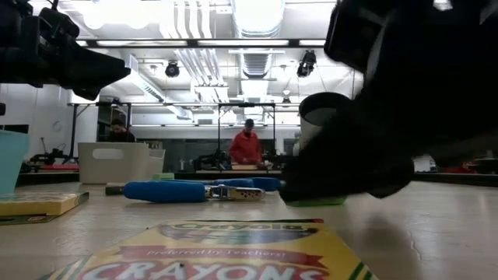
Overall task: Pick & Place School Supplies
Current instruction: Put the yellow crayon box into the green bin
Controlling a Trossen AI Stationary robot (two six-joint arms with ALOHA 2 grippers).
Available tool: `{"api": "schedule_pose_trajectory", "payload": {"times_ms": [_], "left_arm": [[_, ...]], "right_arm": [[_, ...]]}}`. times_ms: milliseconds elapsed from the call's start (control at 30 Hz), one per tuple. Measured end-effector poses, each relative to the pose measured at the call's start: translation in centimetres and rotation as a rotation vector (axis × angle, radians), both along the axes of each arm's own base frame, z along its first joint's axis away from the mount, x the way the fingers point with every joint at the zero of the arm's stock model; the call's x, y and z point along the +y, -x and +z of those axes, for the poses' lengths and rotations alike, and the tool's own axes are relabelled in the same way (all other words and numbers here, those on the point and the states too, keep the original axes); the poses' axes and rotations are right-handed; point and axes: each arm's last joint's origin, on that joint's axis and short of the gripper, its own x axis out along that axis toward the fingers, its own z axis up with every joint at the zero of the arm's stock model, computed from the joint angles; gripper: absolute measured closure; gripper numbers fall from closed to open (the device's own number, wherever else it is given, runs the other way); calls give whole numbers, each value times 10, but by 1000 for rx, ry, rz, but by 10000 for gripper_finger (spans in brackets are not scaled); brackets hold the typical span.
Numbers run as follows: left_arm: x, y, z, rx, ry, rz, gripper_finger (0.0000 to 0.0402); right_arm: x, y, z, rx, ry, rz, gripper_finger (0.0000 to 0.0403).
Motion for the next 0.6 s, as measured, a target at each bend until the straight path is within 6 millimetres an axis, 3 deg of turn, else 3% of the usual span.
{"api": "schedule_pose_trajectory", "payload": {"times_ms": [600], "left_arm": [[0, 0, 0, 1, 0, 1, 248]], "right_arm": [[1, 0, -2, 90, -9, -28, 200]]}}
